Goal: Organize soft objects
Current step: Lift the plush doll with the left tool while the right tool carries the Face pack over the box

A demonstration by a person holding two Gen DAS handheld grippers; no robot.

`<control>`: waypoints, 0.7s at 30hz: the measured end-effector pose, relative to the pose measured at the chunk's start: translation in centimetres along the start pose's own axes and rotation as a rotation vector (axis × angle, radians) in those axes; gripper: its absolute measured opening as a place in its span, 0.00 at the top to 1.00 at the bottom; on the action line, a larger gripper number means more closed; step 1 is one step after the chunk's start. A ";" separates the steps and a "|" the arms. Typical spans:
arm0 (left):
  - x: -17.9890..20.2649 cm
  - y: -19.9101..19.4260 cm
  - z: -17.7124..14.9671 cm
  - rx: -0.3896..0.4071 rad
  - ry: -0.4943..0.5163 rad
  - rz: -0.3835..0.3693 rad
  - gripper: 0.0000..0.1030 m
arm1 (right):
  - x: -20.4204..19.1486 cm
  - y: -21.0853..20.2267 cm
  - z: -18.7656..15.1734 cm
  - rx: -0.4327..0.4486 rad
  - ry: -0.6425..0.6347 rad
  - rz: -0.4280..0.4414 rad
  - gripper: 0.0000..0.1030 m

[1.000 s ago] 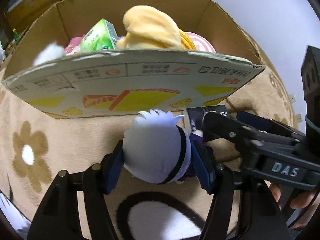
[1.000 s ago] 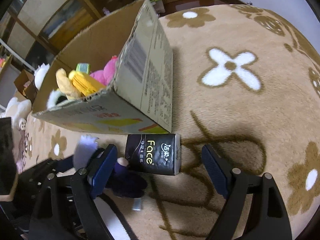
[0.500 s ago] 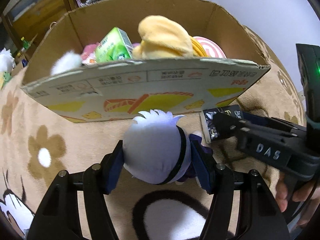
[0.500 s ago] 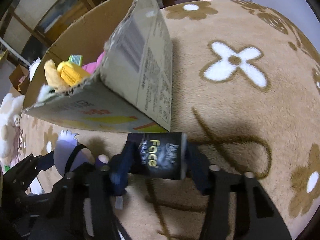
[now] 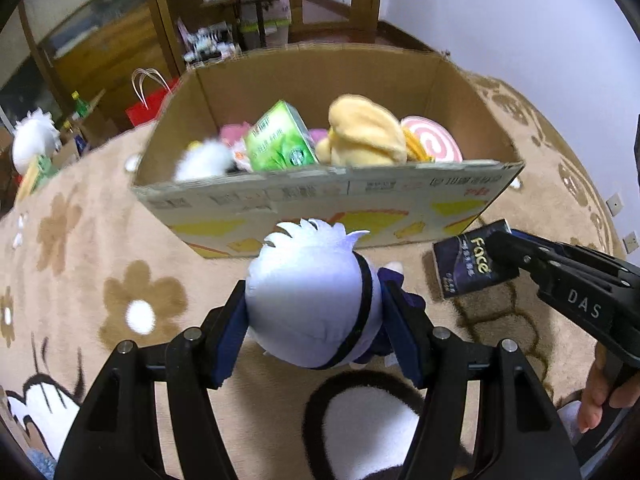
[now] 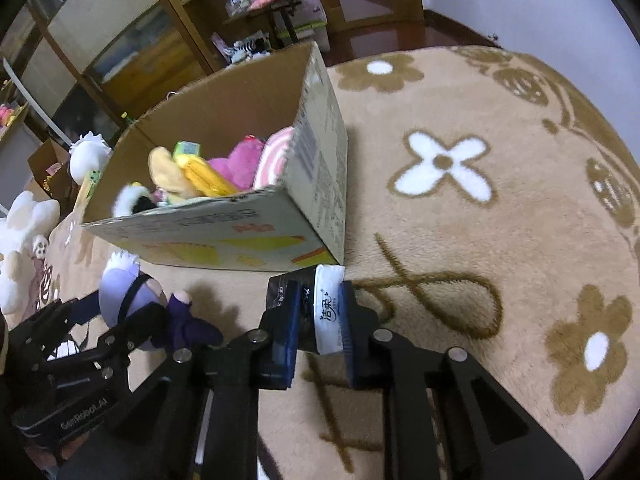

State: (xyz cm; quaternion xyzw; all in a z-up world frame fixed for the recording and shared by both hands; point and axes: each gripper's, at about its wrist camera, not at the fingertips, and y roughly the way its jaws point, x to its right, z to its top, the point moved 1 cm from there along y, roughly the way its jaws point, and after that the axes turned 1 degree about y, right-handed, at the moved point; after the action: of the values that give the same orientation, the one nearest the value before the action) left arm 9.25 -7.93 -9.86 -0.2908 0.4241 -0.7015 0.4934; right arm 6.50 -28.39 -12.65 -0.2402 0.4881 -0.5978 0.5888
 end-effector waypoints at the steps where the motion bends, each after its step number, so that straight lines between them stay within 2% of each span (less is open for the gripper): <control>1: 0.1 -0.4 0.1 0.017 0.003 0.010 0.39 | -0.3 -0.8 -0.1 0.018 -0.014 -0.012 0.81; 10: -1.2 -6.0 0.4 0.206 -0.019 0.133 0.39 | -1.2 -7.6 -0.1 0.167 -0.047 -0.027 0.82; 16: -2.0 -9.2 1.6 0.332 -0.037 0.183 0.39 | -2.1 -11.0 0.7 0.265 -0.064 -0.006 0.82; 21: -2.3 -10.6 3.0 0.400 -0.037 0.207 0.39 | -3.2 -12.2 1.8 0.339 -0.087 0.002 0.82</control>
State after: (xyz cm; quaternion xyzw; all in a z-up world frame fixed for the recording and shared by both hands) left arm 7.82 -5.08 0.92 -0.1550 0.2950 -0.7119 0.6182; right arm 2.90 -28.01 -0.41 -0.1628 0.3548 -0.6601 0.6418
